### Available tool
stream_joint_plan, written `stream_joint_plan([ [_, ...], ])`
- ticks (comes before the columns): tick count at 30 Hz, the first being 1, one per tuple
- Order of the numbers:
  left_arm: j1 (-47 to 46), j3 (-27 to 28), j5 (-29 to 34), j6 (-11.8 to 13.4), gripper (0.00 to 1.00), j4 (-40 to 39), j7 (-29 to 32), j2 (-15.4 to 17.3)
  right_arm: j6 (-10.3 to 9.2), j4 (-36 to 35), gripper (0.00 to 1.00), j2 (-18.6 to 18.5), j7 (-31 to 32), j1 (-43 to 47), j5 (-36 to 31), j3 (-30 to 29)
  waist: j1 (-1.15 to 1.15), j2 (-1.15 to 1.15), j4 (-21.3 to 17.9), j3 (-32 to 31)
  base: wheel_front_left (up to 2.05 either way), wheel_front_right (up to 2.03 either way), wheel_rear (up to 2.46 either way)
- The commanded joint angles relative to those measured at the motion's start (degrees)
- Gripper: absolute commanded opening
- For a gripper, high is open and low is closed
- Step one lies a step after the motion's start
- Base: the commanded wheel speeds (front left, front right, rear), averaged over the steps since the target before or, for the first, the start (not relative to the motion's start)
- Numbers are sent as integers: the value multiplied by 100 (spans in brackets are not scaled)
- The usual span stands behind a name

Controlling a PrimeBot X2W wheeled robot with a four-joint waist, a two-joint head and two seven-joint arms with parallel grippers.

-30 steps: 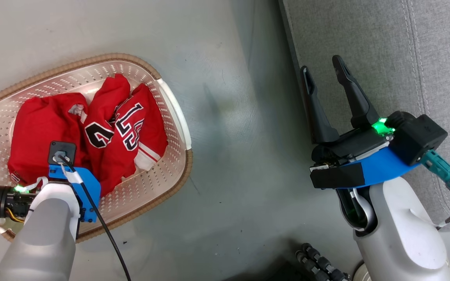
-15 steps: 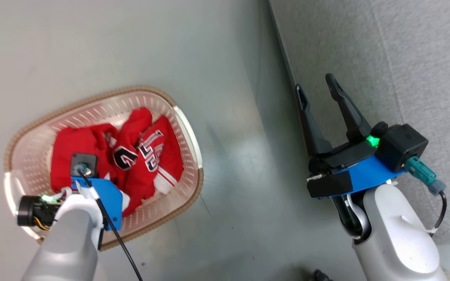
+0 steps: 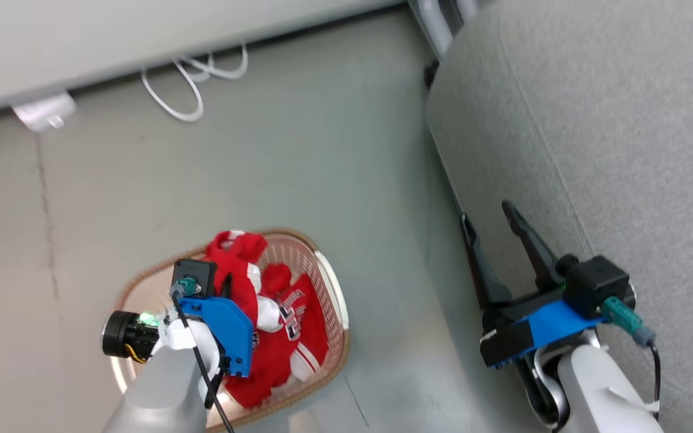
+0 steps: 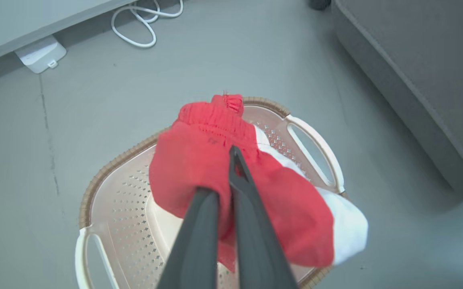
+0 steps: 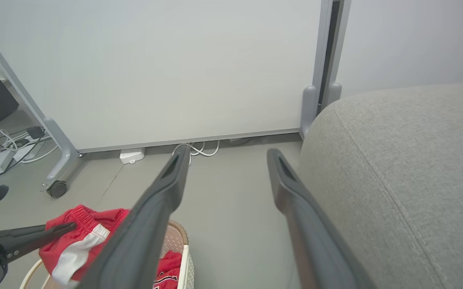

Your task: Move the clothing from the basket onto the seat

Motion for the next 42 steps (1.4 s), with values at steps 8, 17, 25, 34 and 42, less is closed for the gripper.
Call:
stream_joint_plan([
  [8, 297, -414, -554, -256, 0, -579, -234, -82, 3, 205, 100, -20, 109, 595, -60, -18, 1, 0, 502, -1516, 0, 0, 0],
  [17, 168, -1355, -1485, -174, 0, -1865, 28, -78, 3, 103, 100, -21, 324, 963, 8, 109, 1, 0, 635, -2085, 0, 0, 0],
  [25, -99, -1917, -2140, 74, 0, -2694, 282, -76, 3, 2, 100, -21, 417, 1114, 25, 172, 1, 0, 658, -2245, 0, 0, 0],
  [34, -359, -2438, -2821, 254, 0, -3171, 561, -76, 3, -88, 100, -21, 487, 1208, 38, 195, 1, 0, 672, -2326, 0, 0, 0],
  [42, -453, -2699, -3041, 359, 0, -3125, 532, -76, 3, -139, 100, -21, 487, 1232, 46, 218, 1, 0, 665, -2307, 0, 0, 0],
])
